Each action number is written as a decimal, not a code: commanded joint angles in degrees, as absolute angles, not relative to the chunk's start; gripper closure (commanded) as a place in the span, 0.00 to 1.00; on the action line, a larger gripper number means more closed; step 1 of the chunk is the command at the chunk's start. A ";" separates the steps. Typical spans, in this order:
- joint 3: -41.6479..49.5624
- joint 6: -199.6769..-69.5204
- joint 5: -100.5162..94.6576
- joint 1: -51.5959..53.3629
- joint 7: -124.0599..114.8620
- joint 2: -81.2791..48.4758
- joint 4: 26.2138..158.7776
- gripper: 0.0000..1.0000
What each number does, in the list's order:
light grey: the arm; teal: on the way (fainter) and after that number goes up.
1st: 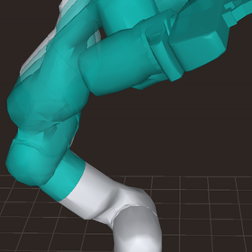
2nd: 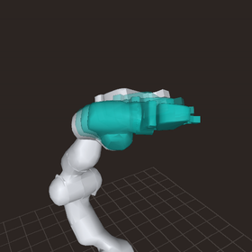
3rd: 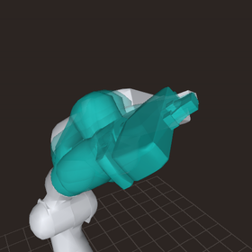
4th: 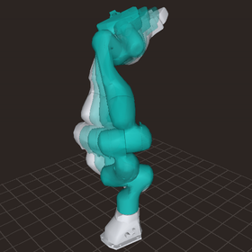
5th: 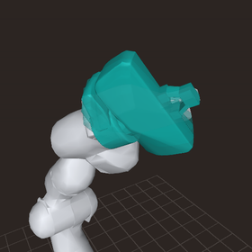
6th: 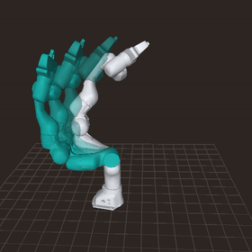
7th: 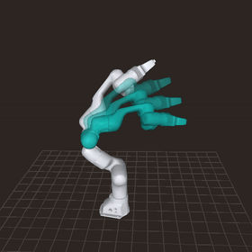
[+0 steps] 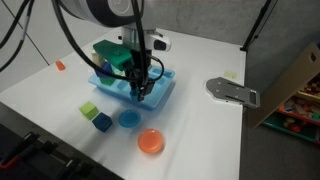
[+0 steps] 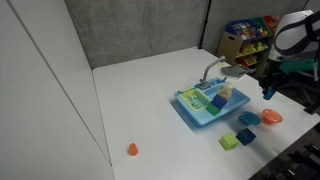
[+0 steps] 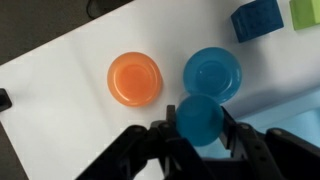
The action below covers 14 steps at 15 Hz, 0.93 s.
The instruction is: Take the blue cup out of the toy sink and put it on the orange plate
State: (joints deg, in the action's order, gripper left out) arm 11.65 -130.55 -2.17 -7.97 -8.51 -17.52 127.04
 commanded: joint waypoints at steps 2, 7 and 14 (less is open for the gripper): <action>13.03 -134.04 -3.11 -9.89 -7.81 -17.53 129.74 0.83; 14.50 -138.80 -2.72 -11.56 -8.03 -21.03 130.68 0.83; 16.21 -144.98 -2.26 -13.06 -8.31 -26.92 129.85 0.83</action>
